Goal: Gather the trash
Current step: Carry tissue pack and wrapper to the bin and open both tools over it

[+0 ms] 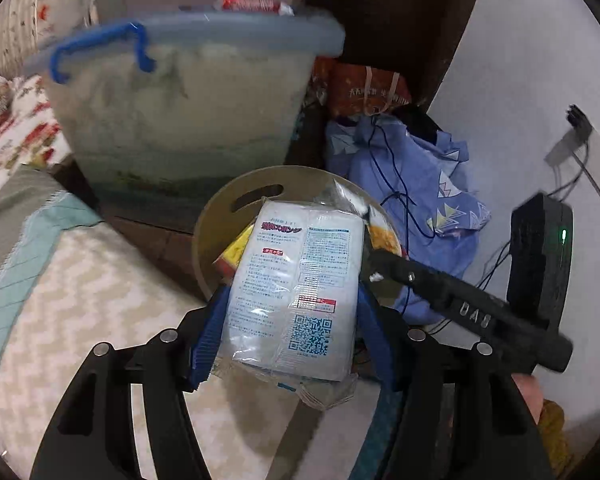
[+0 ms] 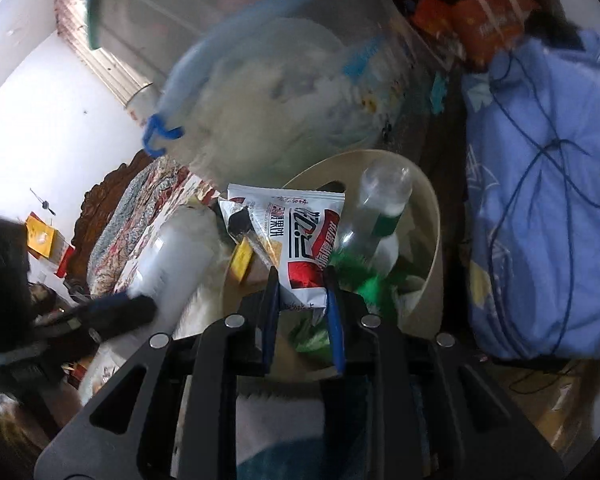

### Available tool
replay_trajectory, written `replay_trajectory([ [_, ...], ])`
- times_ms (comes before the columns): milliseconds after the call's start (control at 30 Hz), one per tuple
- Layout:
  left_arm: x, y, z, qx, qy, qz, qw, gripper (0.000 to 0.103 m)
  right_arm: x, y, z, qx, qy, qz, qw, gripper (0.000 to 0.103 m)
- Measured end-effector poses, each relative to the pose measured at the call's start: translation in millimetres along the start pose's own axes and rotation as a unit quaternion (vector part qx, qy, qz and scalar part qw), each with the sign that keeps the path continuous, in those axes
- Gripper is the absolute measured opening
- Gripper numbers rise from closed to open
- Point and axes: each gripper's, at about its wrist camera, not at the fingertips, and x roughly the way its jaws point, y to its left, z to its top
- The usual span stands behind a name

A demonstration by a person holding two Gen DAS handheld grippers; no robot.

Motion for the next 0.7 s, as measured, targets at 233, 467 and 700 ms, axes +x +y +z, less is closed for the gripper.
replay_trajectory([
  [233,41,7,27,-0.018,-0.004,0.029,0.9994,0.081,12,-14,20,0.005,-0.006,-0.017,1.0,0.061],
  [467,13,34,17,-0.062,-0.021,0.017,0.9977,0.089,-20,0,10,-0.024,-0.079,-0.034,0.996,0.061],
  [700,-42,45,-25,-0.082,-0.027,-0.018,0.9961,0.088,-28,10,-4,-0.005,-0.073,-0.022,0.997,0.061],
])
